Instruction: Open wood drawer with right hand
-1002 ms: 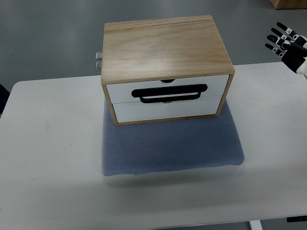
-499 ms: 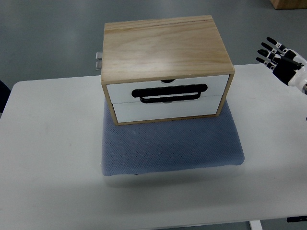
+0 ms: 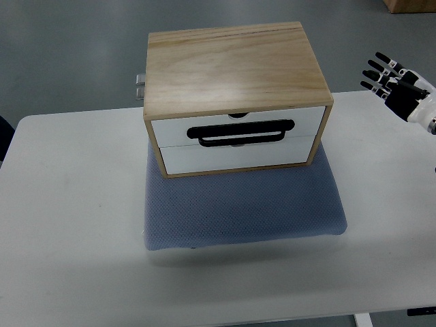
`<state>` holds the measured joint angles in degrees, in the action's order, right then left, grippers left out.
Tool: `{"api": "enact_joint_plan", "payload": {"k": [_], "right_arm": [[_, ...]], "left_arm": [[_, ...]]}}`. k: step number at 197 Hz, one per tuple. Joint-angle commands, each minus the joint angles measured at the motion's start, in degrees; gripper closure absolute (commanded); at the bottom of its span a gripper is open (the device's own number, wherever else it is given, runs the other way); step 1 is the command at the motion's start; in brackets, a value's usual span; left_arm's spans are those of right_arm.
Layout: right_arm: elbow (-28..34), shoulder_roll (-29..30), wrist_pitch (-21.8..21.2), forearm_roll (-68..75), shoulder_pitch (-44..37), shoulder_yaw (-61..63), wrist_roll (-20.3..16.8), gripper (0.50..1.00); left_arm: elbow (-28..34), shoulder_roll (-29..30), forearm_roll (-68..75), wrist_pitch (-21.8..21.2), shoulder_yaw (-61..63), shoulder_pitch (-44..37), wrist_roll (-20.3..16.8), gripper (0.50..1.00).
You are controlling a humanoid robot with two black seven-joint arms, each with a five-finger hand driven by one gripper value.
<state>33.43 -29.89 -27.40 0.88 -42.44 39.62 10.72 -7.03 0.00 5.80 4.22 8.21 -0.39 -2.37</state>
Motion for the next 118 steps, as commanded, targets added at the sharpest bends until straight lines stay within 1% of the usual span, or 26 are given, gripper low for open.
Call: {"api": "enact_joint_plan", "payload": {"k": [1, 94, 118], "right_arm": [[-0.03, -0.17, -0.11, 0.26, -0.01, 0.19, 0.00, 0.556], [-0.03, -0.17, -0.03, 0.09, -0.18, 0.28, 0.00, 0.556], [-0.03, -0.44, -0.99, 0.17, -0.45, 0.28, 0.00, 0.556]], "left_arm": [[0.00, 0.00, 0.00, 0.00, 0.06, -0.05, 0.00, 0.500], [0.00, 0.00, 0.00, 0.00, -0.03, 0.04, 0.00, 0.500], [0.00, 0.00, 0.00, 0.00, -0.03, -0.05, 0.00, 0.500]]}}
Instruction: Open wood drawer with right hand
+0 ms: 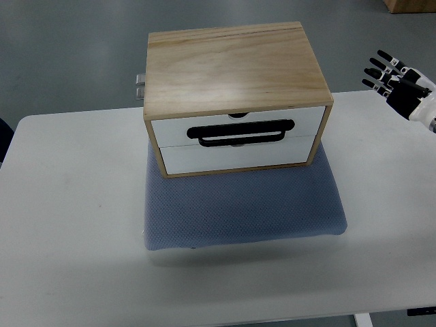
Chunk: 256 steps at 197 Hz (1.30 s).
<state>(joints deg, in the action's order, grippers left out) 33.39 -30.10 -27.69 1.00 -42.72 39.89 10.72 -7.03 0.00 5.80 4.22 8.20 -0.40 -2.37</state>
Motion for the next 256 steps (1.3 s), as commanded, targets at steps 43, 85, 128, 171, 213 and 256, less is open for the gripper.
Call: {"api": "enact_joint_plan", "payload": {"k": [43, 85, 128, 171, 213, 256], "right_arm": [[0.36, -2.07, -2.28, 0.05, -1.58, -0.25, -0.09, 0.556], [1.32, -5.67, -3.77, -0.39, -6.59, -1.22, -0.18, 0.558], [8.35, -8.48, -6.15, -7.33, -10.98, -1.22, -0.18, 0.558], [16.88, -10.06, -7.31, -11.28, -13.36, -1.31, -0.18, 0.558], [23.73, -12.53, -7.31, -18.49, -15.38, -1.31, -0.18, 0.558], [31.90, -14.46, -7.31, -27.10, -18.10, -1.39, -0.27, 0.558]], "left_arm": [[0.00, 0.00, 0.00, 0.00, 0.06, -0.04, 0.00, 0.500], [0.00, 0.00, 0.00, 0.00, 0.06, -0.04, 0.00, 0.500], [0.00, 0.00, 0.00, 0.00, -0.03, 0.05, 0.00, 0.500], [0.00, 0.00, 0.00, 0.00, -0.03, -0.04, 0.00, 0.500], [0.00, 0.00, 0.00, 0.00, -0.03, 0.05, 0.00, 0.500], [0.00, 0.00, 0.00, 0.00, -0.03, 0.05, 0.00, 0.500]]}}
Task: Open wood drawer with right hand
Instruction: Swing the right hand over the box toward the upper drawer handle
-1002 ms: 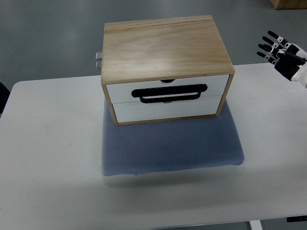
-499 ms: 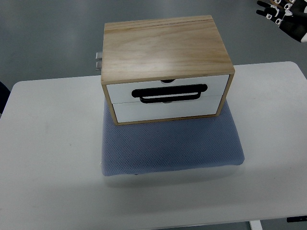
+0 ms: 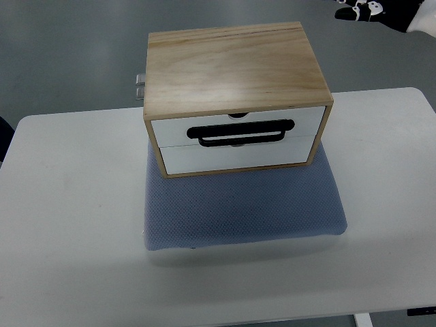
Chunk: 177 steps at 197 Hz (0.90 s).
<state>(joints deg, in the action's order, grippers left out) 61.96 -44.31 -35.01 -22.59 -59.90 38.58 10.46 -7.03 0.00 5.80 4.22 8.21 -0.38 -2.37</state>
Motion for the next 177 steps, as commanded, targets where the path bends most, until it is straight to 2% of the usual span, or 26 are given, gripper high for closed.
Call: {"api": "enact_joint_plan", "payload": {"k": [1, 74, 113, 177], "right_arm": [[3.34, -0.25, 0.01, -3.51, -0.92, -0.08, 0.00, 0.558], [10.46, 1.60, 0.01, -16.26, -1.80, -0.52, -1.05, 0.558], [15.82, 3.44, 0.01, -17.31, -2.85, -0.52, -6.50, 0.558], [17.58, 8.89, 0.01, -26.01, -2.32, -2.28, -13.18, 0.560]], "left_arm": [[0.00, 0.00, 0.00, 0.00, -0.03, 0.03, 0.00, 0.500], [0.00, 0.00, 0.00, 0.00, -0.03, 0.03, 0.00, 0.500], [0.00, 0.00, 0.00, 0.00, -0.03, 0.03, 0.00, 0.500], [0.00, 0.00, 0.00, 0.00, -0.03, 0.03, 0.00, 0.500]]}}
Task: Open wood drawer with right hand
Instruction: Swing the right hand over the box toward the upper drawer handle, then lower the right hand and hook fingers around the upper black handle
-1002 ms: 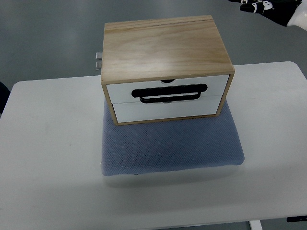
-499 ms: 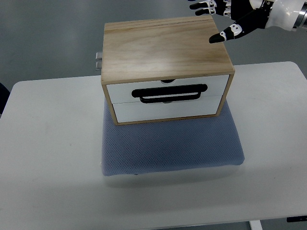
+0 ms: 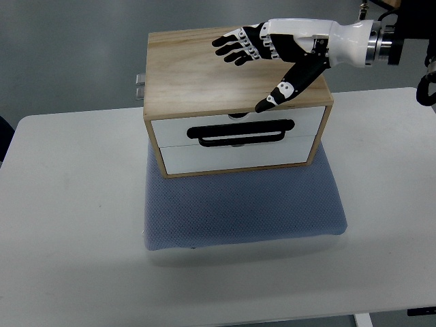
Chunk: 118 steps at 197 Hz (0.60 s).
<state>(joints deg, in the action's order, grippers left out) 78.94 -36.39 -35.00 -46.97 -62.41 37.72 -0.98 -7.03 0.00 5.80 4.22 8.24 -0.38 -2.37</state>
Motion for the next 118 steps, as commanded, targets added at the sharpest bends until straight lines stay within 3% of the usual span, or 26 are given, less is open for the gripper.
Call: {"api": "enact_joint_plan", "payload": {"k": [1, 118], "right_arm": [[0.60, 0.97, 0.00, -1.63, 0.18, -1.42, -1.74, 0.560], [3.77, 2.82, 0.00, -1.81, 0.44, -5.91, -8.86, 0.564]], "left_arm": [[0.00, 0.00, 0.00, 0.00, -0.06, 0.02, 0.00, 0.500], [0.00, 0.00, 0.00, 0.00, -0.06, 0.02, 0.00, 0.500]]}}
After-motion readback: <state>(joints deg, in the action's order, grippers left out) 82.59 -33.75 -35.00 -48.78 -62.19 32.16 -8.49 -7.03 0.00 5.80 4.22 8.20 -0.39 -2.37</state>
